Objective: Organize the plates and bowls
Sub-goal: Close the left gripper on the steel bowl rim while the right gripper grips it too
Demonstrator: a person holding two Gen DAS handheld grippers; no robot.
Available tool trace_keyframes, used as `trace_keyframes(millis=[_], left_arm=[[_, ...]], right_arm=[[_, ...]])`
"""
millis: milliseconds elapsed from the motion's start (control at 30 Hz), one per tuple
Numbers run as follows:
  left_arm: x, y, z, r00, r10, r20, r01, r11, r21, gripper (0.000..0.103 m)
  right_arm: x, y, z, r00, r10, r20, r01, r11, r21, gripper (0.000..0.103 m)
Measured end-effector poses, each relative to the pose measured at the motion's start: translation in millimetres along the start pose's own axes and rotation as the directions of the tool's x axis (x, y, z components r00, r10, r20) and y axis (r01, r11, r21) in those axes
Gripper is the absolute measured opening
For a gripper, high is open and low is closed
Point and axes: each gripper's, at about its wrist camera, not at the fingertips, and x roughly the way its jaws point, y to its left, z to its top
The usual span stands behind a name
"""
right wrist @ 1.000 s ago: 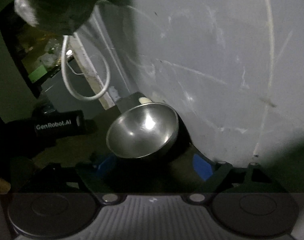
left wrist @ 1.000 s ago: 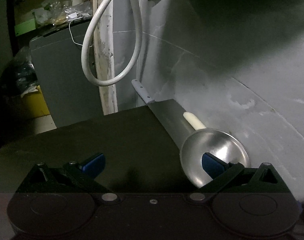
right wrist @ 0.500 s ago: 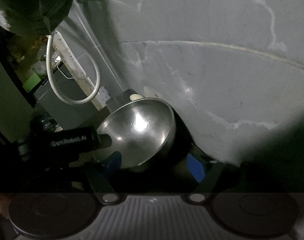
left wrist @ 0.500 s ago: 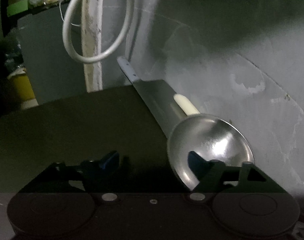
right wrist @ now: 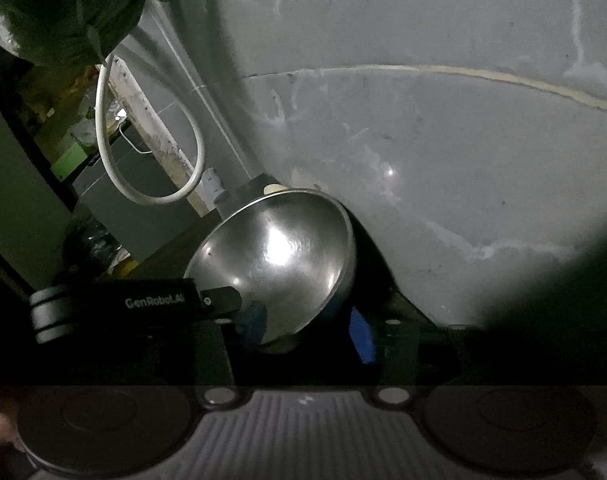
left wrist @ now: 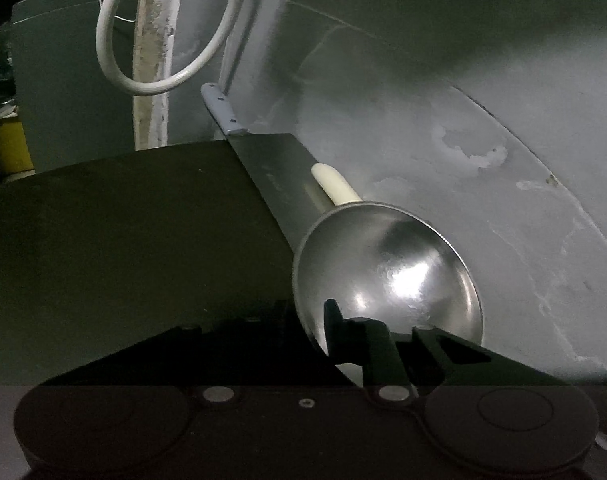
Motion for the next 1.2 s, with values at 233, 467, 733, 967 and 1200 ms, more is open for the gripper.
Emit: trace_keyframes(millis=[233,467,733,967,1200], left_arm=[[-11.6,3.6,-7.0,1.000,0.000,0.001,0.000,1.000,-0.005,0.019],[-36.1,6.4,-10.0,0.999,-0.006,0.048,0.008,1.000,-0.025,0.019],[-76.5,4.9,-13.3,0.995,-0.011,0.102,0.014,1.000,-0.024,0.019],[-116.3,1.5,-23.0,0.990,-0.021,0.141,0.023,1.000,-0.013,0.019],[-150.8,2.0,-42.0,0.988,-0.032,0.149,0.032,0.999,0.000,0.019]], right_arm=[[-5.7,3.4,-0.3,1.000,-0.008,0.003,0.008,1.000,-0.018,0.037],[-25.3,16.7,-1.2,0.999,0.019,0.049,-0.016,0.998,-0.059,0.036],[-60.6,30.8,-2.4,0.994,0.054,0.093,-0.046,0.995,-0.092,0.034],[-98.3,39.4,-10.8,0.989,0.079,0.125,-0.065,0.992,-0.111,0.034],[-135.2,49.3,-31.9,0.986,0.085,0.145,-0.066,0.989,-0.133,0.033]])
